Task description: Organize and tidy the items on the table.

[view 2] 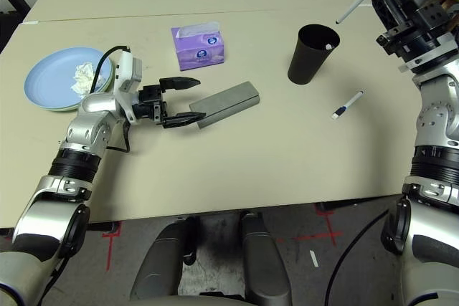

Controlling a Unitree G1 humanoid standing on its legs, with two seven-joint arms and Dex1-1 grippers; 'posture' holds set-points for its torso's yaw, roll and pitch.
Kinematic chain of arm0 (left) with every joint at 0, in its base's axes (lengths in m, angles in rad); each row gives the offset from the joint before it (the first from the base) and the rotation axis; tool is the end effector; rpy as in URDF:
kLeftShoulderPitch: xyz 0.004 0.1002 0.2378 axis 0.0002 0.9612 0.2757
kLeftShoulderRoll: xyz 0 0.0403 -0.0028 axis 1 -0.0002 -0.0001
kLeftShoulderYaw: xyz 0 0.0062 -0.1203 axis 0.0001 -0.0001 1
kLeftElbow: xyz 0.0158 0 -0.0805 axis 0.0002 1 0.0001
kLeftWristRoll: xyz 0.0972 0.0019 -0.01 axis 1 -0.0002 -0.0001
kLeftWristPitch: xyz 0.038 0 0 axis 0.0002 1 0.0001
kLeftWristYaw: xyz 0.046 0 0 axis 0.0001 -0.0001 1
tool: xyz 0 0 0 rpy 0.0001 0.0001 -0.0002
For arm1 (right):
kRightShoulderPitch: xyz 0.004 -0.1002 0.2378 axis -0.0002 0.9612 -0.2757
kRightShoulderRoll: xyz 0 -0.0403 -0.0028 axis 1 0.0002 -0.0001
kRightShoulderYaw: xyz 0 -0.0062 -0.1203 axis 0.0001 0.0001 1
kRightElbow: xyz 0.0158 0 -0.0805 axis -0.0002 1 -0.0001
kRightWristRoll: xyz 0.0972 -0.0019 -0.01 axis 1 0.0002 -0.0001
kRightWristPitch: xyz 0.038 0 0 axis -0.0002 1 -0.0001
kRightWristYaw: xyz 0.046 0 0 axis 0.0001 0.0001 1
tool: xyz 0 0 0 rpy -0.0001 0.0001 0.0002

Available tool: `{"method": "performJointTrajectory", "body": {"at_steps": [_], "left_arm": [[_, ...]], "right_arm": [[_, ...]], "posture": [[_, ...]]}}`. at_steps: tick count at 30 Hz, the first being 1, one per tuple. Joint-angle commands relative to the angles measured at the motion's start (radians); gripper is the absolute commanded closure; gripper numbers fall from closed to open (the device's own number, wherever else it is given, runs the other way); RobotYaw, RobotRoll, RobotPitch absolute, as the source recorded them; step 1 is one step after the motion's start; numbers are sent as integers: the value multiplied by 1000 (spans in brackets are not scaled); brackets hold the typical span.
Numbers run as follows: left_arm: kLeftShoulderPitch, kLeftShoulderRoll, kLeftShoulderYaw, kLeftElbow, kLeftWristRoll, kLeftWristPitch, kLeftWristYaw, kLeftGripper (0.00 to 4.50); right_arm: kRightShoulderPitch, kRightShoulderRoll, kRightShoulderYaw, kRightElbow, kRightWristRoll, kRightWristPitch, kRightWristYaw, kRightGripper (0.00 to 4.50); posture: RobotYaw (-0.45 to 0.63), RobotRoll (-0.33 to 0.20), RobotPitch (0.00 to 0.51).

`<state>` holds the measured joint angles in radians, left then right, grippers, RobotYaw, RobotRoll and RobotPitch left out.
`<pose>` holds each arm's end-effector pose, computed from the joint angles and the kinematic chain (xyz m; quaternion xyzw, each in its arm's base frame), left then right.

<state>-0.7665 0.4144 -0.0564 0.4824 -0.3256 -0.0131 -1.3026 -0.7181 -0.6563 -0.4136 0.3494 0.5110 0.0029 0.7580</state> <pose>0.3390 0.2009 0.1624 0.1258 -0.0856 -0.6196 0.7700 0.2854 -0.3247 0.2304 -0.0607 -0.2976 0.1951 0.9326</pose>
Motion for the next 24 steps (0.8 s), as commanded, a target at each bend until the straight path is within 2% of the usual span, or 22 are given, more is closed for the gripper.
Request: {"method": "performJointTrajectory", "body": {"at_steps": [1, 10, 17, 21, 24], "left_arm": [[20, 7, 1, -22, -4, 7, -10, 0], [19, 13, 5, -18, 3, 0, -1, 0], [25, 13, 1, -21, 10, -5, 10, 0], [31, 19, 5, -30, -6, 5, -8, 0], [35, 25, 5, -37, -10, 8, -19, 0]], "right_arm": [[14, 14, 16, -9, -23, -10, -24, 3330], [20, 7, 18, -8, -44, -17, -38, 101], [-18, -20, 30, 0, -25, 3, 30, 44], [-35, -72, 102, 25, -33, 11, 217, 44], [-56, -134, 206, 87, -101, -80, 429, 44]], "posture": [[9, 0, 179], [13, 0, 178], [14, 0, 181], [16, 0, 185], [19, 0, 192]]}}
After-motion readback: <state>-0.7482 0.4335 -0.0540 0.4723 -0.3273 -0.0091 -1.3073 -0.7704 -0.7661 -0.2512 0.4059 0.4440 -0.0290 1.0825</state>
